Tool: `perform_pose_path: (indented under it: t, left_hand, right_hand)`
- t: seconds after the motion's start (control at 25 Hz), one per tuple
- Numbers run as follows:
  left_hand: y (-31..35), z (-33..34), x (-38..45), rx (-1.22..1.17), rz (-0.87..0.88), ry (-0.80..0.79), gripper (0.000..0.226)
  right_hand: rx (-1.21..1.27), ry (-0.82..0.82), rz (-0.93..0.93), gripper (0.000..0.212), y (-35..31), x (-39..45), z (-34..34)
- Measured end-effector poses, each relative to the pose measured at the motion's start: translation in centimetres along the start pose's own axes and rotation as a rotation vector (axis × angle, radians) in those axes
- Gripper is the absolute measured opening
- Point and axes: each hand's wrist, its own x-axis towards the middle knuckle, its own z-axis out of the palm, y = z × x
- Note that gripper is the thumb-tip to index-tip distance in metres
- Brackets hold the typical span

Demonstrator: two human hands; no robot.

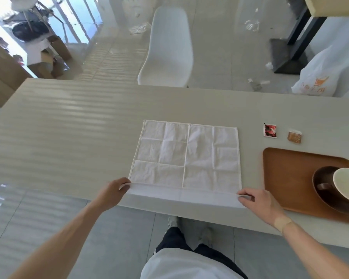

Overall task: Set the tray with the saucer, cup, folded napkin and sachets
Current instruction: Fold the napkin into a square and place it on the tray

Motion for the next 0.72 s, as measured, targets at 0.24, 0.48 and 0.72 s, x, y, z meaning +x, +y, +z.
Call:
perform_pose_path:
  t: [0.24, 0.48, 0.72]
  left_hand:
    - [1.5, -2.5, 3.6, -0.309, -0.045, 0.084, 0.026]
    - [3.7, -4.9, 9.1, -0.568, -0.091, 0.051, 0.016]
    - [5.8, -5.9, 14.9, -0.747, -0.171, 0.035, 0.012]
  right_hand:
    - [0.287, 0.131, 0.1, 0.006, -1.6, 4.2, -2.2]
    - [0.533, 0.281, 0.198, 0.005, -4.1, 9.0, -3.4]
    - [0.575, 0.35, 0.22, 0.008, -5.2, 14.1, -4.7]
